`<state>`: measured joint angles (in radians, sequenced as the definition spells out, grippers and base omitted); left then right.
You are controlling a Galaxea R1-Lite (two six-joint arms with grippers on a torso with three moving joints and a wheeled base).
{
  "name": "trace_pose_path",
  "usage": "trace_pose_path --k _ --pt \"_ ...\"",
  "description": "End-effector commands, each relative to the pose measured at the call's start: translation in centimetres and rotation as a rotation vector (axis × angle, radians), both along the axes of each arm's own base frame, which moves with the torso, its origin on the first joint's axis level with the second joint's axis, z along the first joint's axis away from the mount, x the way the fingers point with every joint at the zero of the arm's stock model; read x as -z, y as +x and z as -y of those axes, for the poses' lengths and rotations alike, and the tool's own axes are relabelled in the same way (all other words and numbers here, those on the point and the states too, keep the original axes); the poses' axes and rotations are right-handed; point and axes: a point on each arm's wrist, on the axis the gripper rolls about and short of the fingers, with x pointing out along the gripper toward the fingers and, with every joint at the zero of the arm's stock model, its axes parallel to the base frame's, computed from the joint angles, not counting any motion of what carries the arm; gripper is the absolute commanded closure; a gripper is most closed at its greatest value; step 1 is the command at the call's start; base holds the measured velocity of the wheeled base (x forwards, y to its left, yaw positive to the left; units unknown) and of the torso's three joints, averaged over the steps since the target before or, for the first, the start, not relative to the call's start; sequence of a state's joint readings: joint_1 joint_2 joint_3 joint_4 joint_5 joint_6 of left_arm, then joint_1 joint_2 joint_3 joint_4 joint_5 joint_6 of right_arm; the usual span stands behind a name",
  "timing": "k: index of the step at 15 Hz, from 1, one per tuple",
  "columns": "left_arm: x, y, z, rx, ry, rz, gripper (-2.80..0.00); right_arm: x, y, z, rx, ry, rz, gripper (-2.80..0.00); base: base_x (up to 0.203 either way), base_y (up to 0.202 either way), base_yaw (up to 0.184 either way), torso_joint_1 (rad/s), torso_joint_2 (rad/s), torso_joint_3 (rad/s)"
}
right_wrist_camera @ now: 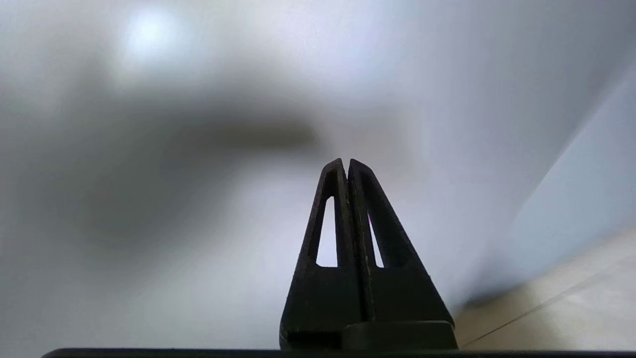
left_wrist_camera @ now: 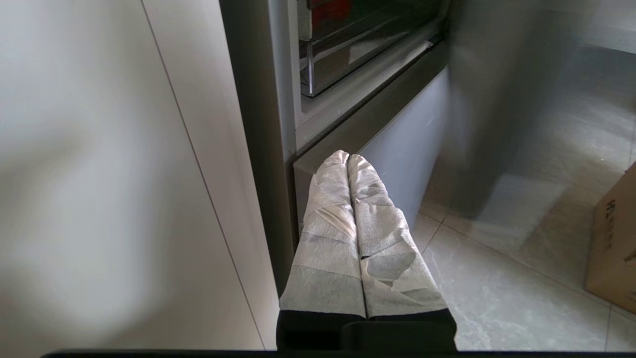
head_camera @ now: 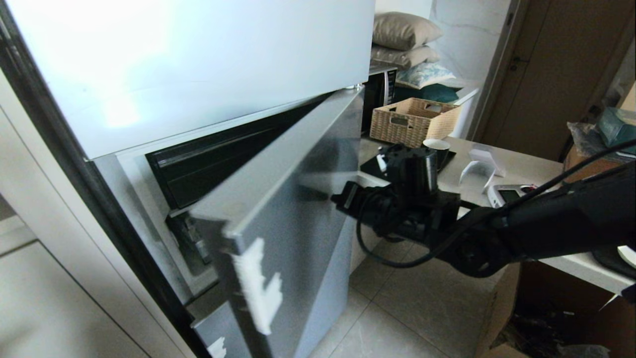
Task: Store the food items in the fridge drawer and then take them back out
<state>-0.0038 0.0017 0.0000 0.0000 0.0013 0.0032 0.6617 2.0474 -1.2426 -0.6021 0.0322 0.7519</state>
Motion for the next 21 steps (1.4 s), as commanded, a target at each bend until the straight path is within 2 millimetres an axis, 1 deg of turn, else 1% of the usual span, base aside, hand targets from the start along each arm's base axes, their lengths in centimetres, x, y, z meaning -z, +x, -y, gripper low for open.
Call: trace_pose_path --k 1,3,4,6,7,9,10,11,12,14,15,16,17,19,21 --pt "0.0 0.0 0.0 0.001 0.0 0.0 0.0 1.3 -0.6 -1.0 -0.095 0.003 -0.024 0.0 0.0 0.0 0.0 0.0 0.0 0.0" --pt "0.0 0.0 0.0 0.001 0.0 -0.001 0.0 1.2 -2.7 0.6 -0.178 0.011 -0.007 0.0 0.0 0.0 0.0 0.0 0.0 0.0" --pt "0.0 0.0 0.0 0.001 0.0 0.001 0.0 1.1 -3.8 1.9 -0.181 -0.013 0.021 0.0 0.0 0.0 0.0 0.0 0.0 0.0" --pt "0.0 0.0 0.0 0.001 0.0 0.0 0.0 -0.1 -6.5 4.6 -0.134 -0.076 0.096 0.0 0.0 0.0 0.0 0.0 0.0 0.0" --pt "0.0 0.0 0.0 0.001 0.0 -0.001 0.0 -1.1 -8.3 6.2 -0.106 -0.097 0.142 0.0 0.0 0.0 0.0 0.0 0.0 0.0" --pt "0.0 0.0 0.0 0.001 0.0 -0.001 0.0 -2.6 -12.0 9.3 -0.065 -0.128 0.223 0.0 0.0 0.0 0.0 0.0 0.0 0.0" --pt "0.0 0.0 0.0 0.001 0.0 -0.001 0.0 -3.0 -14.6 11.4 -0.038 -0.154 0.271 0.0 0.0 0.0 0.0 0.0 0.0 0.0" --pt "0.0 0.0 0.0 0.001 0.0 -0.001 0.0 -2.7 -16.8 13.4 -0.013 -0.192 0.308 0.0 0.0 0.0 0.0 0.0 0.0 0.0" --pt "0.0 0.0 0.0 0.001 0.0 0.0 0.0 -1.9 -19.1 15.7 0.023 -0.245 0.349 0.0 0.0 0.0 0.0 0.0 0.0 0.0" --pt "0.0 0.0 0.0 0.001 0.0 -0.001 0.0 -0.2 -22.7 20.4 0.151 -0.366 0.426 0.0 0.0 0.0 0.0 0.0 0.0 0.0" --pt "0.0 0.0 0.0 0.001 0.0 -0.001 0.0 0.6 -24.5 22.2 0.214 -0.414 0.452 0.0 0.0 0.0 0.0 0.0 0.0 0.0" --pt "0.0 0.0 0.0 0.001 0.0 0.0 0.0 1.5 -26.3 23.4 0.26 -0.454 0.463 0.0 0.0 0.0 0.0 0.0 0.0 0.0" --pt "0.0 0.0 0.0 0.001 0.0 0.0 0.0 2.7 -28.3 24.3 0.293 -0.489 0.459 0.0 0.0 0.0 0.0 0.0 0.0 0.0" --pt "0.0 0.0 0.0 0.001 0.0 0.0 0.0 5.0 -31.5 25.0 0.332 -0.54 0.443 0.0 0.0 0.0 0.0 0.0 0.0 0.0" --pt "0.0 0.0 0.0 0.001 0.0 -0.001 0.0 6.9 -33.6 25.3 0.382 -0.592 0.457 0.0 0.0 0.0 0.0 0.0 0.0 0.0"
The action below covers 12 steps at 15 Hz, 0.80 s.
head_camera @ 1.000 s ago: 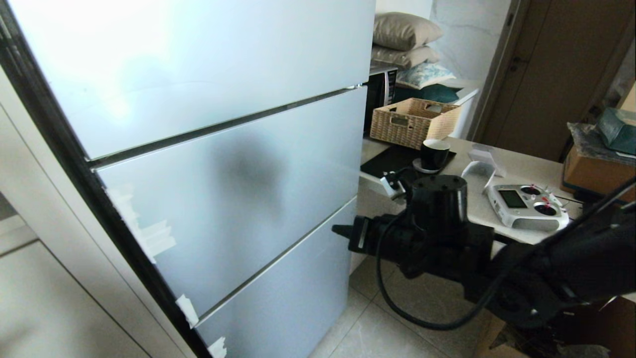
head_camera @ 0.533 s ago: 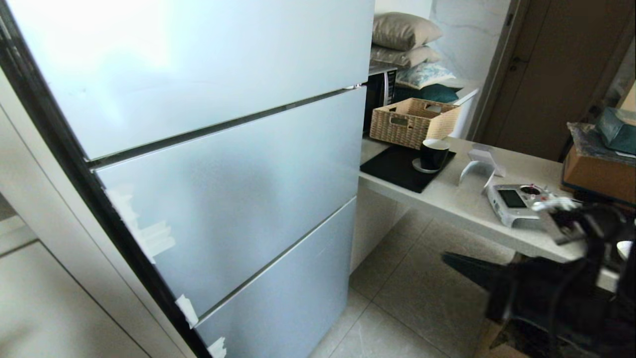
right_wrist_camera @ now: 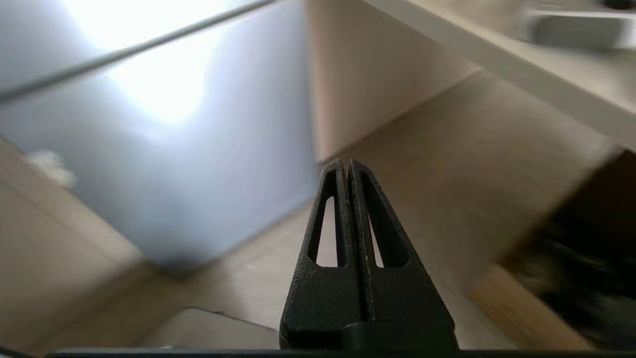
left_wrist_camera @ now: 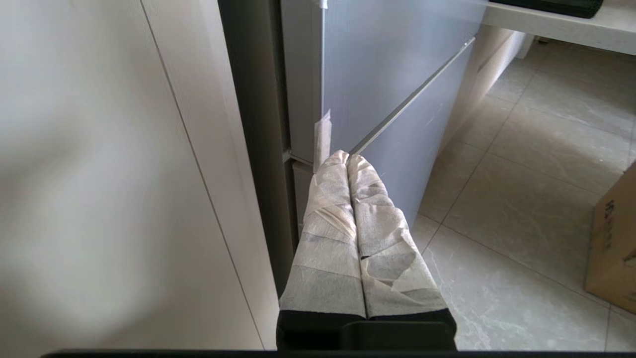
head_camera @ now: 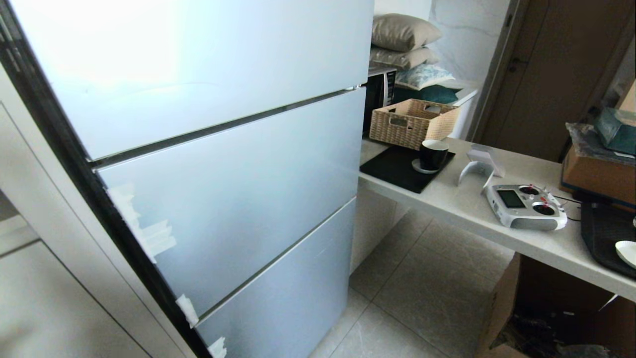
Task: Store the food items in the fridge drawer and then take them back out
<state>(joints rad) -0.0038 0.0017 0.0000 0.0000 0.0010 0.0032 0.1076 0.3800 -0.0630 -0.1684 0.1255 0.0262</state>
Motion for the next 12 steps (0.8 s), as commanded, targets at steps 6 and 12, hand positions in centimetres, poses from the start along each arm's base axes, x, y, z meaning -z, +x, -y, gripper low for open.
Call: trace_pose_path --k 6,12 --pt "0.0 0.0 0.0 0.0 0.0 -0.001 0.0 3.8 -3.4 0.4 0.202 -0.119 0.161 0.0 0.0 0.0 0.0 0.0 0.0 0.0" --pt "0.0 0.0 0.0 0.0 0.0 0.0 0.0 3.8 -3.4 0.4 0.203 -0.102 0.16 0.0 0.0 0.0 0.0 0.0 0.0 0.0"
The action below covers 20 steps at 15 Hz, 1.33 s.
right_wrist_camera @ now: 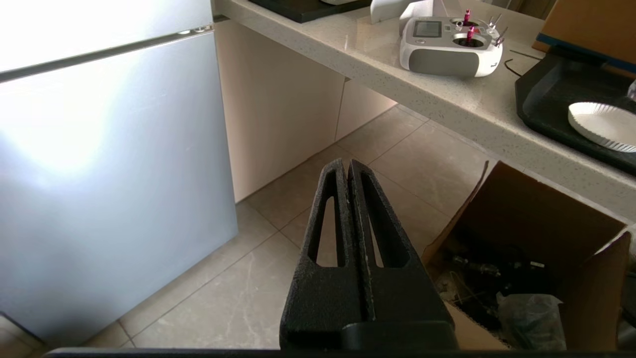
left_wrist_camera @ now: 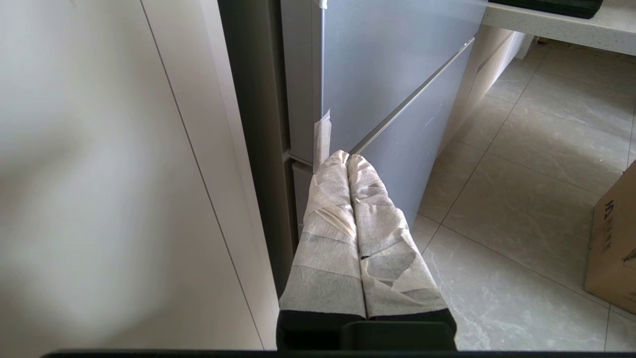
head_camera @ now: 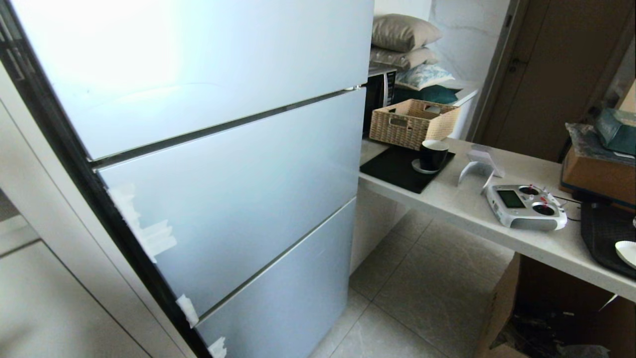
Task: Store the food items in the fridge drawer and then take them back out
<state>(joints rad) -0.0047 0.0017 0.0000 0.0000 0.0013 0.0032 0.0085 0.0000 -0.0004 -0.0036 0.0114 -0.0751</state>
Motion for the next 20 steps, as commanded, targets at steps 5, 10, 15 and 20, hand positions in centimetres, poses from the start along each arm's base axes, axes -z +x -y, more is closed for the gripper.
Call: trace_pose_path --k 5,10,15,20 --pt "0.0 0.01 0.0 0.0 0.0 -0.001 0.0 0.03 0.02 0.01 0.003 0.027 -0.005 0.0 0.0 0.0 0.0 0.0 0.0 0.0" --pt "-0.04 -0.01 0.0 0.0 0.0 0.001 0.0 0.01 0.02 0.01 0.004 0.034 -0.003 0.0 0.0 0.0 0.0 0.0 0.0 0.0" --pt "-0.01 0.0 0.0 0.0 0.0 0.0 0.0 0.0 0.02 0.01 0.004 0.052 -0.002 0.0 0.0 0.0 0.0 0.0 0.0 0.0" --pt "-0.01 0.0 0.0 0.0 0.0 0.0 0.0 0.01 0.02 0.02 0.006 0.055 -0.003 0.0 0.0 0.0 0.0 0.0 0.0 0.0"
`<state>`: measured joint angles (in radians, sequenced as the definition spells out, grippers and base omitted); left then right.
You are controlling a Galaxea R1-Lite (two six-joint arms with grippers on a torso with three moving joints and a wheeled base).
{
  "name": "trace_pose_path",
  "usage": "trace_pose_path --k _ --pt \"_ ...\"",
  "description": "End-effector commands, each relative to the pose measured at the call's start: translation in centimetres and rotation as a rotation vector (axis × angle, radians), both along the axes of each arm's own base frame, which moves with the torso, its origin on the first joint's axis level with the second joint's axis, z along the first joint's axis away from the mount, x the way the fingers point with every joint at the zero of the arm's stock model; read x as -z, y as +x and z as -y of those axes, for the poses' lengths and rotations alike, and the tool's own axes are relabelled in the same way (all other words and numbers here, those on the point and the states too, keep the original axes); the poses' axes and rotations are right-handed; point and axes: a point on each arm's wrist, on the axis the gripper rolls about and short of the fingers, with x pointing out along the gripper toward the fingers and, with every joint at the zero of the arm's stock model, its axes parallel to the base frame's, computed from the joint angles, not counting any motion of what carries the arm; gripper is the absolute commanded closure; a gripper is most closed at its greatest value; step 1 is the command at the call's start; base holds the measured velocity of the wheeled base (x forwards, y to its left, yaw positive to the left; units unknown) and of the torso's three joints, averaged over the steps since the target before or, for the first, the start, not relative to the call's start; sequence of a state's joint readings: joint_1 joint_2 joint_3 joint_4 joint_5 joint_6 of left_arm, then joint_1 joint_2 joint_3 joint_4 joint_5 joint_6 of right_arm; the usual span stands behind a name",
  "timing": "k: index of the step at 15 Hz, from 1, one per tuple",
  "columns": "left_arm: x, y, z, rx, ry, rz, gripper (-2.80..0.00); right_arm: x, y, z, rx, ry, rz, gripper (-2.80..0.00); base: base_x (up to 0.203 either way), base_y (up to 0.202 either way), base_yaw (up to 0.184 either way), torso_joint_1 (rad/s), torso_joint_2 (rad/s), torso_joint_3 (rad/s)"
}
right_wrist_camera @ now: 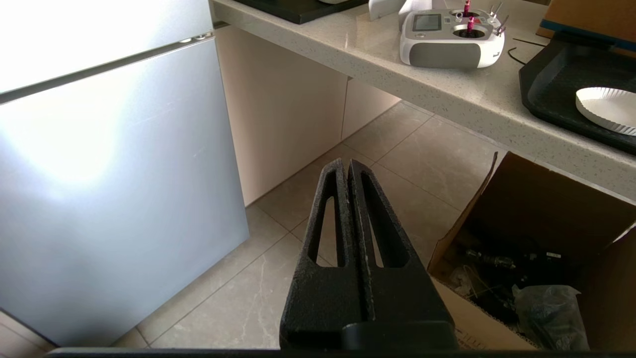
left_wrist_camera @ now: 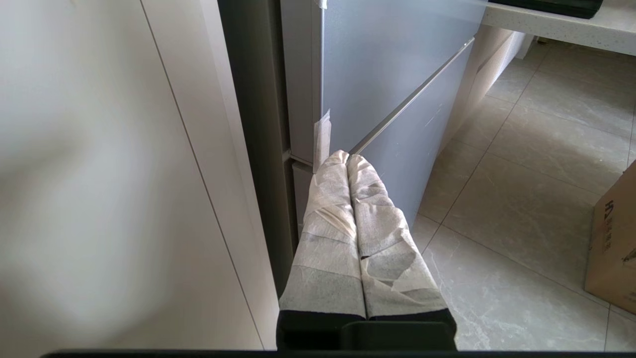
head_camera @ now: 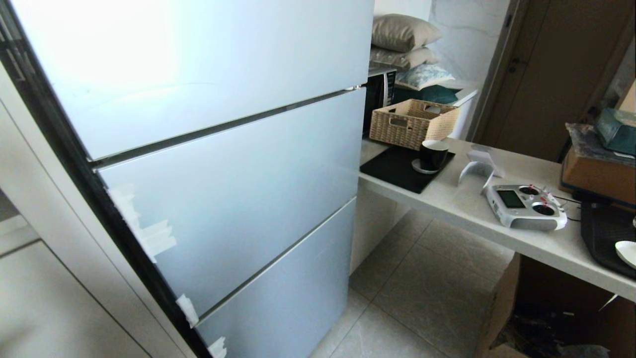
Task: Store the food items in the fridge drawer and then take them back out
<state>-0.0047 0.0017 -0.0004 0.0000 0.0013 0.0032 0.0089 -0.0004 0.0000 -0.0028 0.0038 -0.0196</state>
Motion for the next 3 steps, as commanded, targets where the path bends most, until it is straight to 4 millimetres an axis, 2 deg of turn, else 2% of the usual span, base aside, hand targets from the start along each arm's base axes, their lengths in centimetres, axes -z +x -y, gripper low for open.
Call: trace_pose_path --k 1,3 --pt "0.01 0.0 0.0 0.0 0.0 0.0 0.0 -0.01 0.01 0.0 -0.001 0.0 -0.002 0.0 0.0 0.0 0.0 0.0 0.0 0.0" --pt "0.01 0.01 0.0 0.0 0.0 -0.002 0.0 -0.01 0.01 0.0 -0.003 0.004 -0.002 0.0 0.0 0.0 0.0 0.0 0.0 0.0"
